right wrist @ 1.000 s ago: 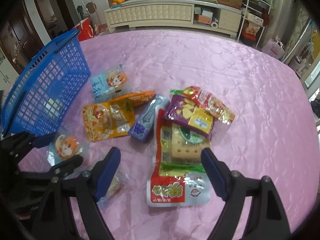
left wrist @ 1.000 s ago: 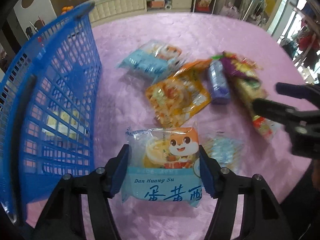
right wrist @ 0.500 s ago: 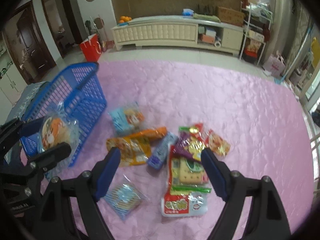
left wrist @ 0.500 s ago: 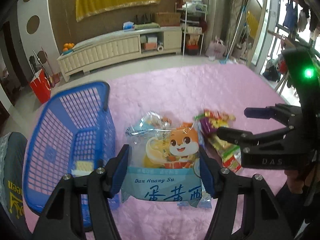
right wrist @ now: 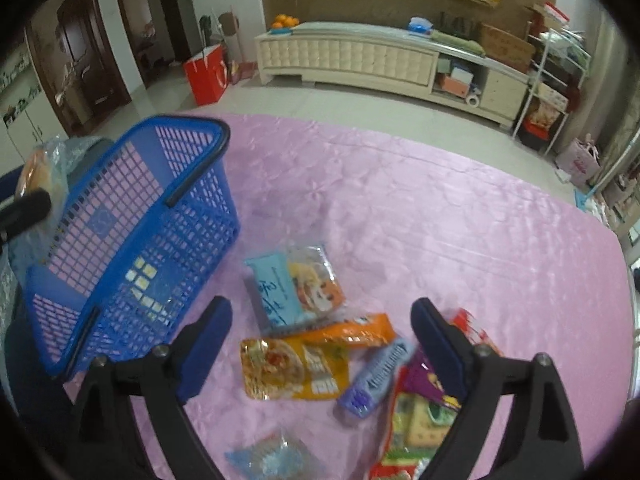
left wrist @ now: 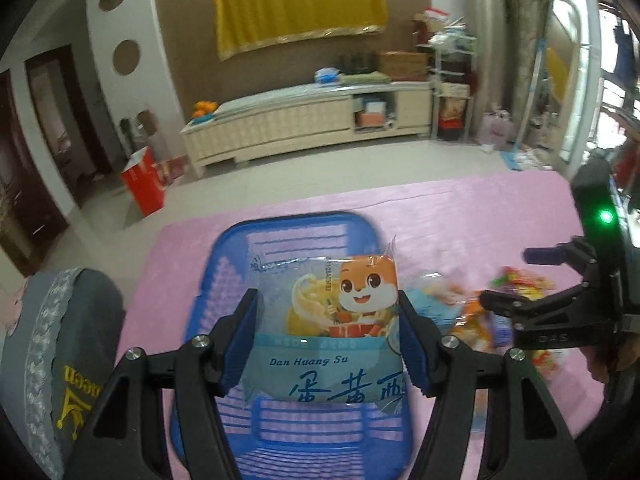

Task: Organize snacks
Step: 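Lower the pastry bag into the basket with the left gripper while the right gripper grasps another pastry bag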

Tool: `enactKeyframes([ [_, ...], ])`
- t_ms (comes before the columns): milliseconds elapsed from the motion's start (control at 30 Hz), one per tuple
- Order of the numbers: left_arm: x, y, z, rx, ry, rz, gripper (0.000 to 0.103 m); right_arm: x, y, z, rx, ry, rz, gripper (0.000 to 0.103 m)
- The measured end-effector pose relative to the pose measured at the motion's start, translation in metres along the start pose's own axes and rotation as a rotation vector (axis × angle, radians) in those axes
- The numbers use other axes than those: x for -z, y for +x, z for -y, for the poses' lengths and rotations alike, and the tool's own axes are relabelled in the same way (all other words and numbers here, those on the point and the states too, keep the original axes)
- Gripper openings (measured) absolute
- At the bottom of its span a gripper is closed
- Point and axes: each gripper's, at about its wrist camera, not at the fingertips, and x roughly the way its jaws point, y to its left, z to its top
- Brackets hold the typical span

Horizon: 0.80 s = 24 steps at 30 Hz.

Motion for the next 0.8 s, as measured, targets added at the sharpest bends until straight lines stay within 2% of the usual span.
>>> enactKeyframes([
  [67,0.001,0.014,-0.012,-0.01,-0.018,-0.029,0.062,-0.004,0.019,-0.008,0.005,-0.023,-0.027,0.095],
  [200,0.004,0.043,-0.022,0.016,-0.006,-0.106,0.062,-0.009,0.05,-0.015,-0.017,-0.042,-0.097,0.095],
  [300,0.004,0.058,-0.027,0.031,-0.009,-0.159,0.062,-0.014,0.068,-0.019,-0.011,-0.06,-0.117,0.095],
  [400,0.001,0.067,-0.029,0.086,-0.012,-0.178,0.063,-0.016,0.087,-0.02,-0.019,-0.068,-0.162,0.095],
  [500,-0.001,0.079,-0.027,0.06,0.021,-0.195,0.063,-0.017,0.102,-0.016,-0.002,-0.074,-0.193,0.095],
  [567,-0.002,0.087,-0.026,0.078,0.024,-0.224,0.063,-0.017,0.108,-0.013,-0.028,-0.06,-0.186,0.095],
  [633,-0.004,0.094,-0.029,0.099,0.015,-0.239,0.063,-0.018,0.106,-0.008,-0.033,-0.05,-0.161,0.087],
  [667,-0.004,0.098,-0.028,0.101,0.018,-0.246,0.063,-0.018,0.107,-0.008,-0.053,-0.049,-0.165,0.079],
  [800,-0.004,0.111,-0.028,0.093,0.006,-0.27,0.064,-0.014,0.105,-0.012,-0.034,-0.095,-0.14,0.072],
])
